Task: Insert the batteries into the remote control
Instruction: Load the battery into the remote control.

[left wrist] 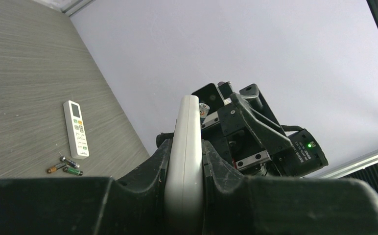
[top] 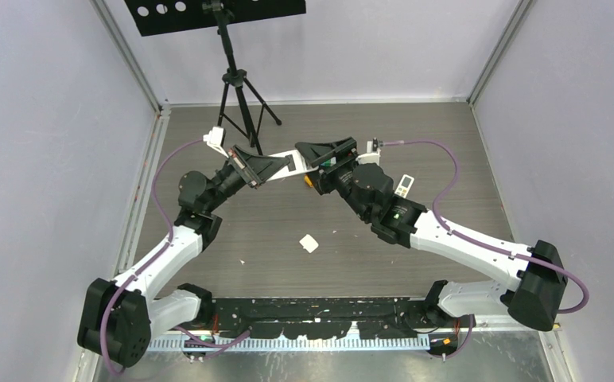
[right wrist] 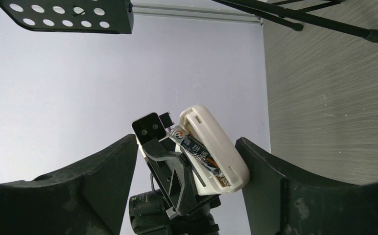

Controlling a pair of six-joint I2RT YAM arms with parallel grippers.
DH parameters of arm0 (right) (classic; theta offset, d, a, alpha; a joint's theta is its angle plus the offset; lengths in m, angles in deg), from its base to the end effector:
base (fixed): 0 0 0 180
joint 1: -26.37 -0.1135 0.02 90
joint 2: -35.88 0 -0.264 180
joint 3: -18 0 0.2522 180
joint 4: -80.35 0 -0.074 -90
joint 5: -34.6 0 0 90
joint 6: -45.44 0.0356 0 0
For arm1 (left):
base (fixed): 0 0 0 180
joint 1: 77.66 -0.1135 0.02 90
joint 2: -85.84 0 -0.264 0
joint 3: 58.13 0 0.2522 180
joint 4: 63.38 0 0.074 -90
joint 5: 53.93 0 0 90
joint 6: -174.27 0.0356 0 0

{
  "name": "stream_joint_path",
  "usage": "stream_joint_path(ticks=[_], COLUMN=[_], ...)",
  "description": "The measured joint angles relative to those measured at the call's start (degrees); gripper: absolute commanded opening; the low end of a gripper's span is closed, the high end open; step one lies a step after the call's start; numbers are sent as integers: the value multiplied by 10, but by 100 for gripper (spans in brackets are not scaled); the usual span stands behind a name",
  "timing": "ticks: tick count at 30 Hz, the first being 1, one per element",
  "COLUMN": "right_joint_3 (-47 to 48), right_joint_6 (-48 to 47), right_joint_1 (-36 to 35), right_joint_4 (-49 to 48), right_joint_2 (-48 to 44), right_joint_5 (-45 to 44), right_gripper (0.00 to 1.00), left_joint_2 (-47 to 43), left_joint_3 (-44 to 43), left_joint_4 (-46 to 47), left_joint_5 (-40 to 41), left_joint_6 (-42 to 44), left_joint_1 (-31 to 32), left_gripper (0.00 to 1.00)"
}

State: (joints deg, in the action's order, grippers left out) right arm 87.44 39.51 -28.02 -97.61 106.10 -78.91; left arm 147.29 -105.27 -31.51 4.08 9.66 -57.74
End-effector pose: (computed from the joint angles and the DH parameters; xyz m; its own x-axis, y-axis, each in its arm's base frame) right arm 0.1800 0.2270 0.3532 -0.5137 0.8491 -0.1227 -0.0246 0.1284 0.9914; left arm 0.2169 -0.0987 0.3145 -0.6612 -0.6302 -0.4071 0.4762 0.0668 -0.8768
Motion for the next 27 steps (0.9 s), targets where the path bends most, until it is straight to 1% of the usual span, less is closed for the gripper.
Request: stream_joint_path(ticks=[6, 11, 13, 22, 25, 27], right_joint_3=[-20, -36, -39, -42, -42, -42], right_joint_6=[20, 36, 40, 53, 57, 57], right_joint_1=[0, 3, 3, 13, 16, 17], right_joint_4=[-41, -63, -65, -59, -58, -59], right_joint_2=[0, -2, -2, -2, -2, -2], right_joint_5=[-1, -1, -1, 21, 29, 37], right_gripper=[65, 64, 64, 55, 47, 40], left_joint_2=[2, 7, 10, 25, 31, 31], left_joint_3=[0, 12, 17, 44, 45, 45], left_joint_4=[23, 56, 67, 149, 160, 164], left_joint_5=[0, -2, -3, 0, 1, 3], left_joint_6=[4, 11, 14, 14, 12, 3], left_joint_1=[0, 0, 0, 0, 0, 0], left_gripper=[0, 0, 0, 0, 0, 0])
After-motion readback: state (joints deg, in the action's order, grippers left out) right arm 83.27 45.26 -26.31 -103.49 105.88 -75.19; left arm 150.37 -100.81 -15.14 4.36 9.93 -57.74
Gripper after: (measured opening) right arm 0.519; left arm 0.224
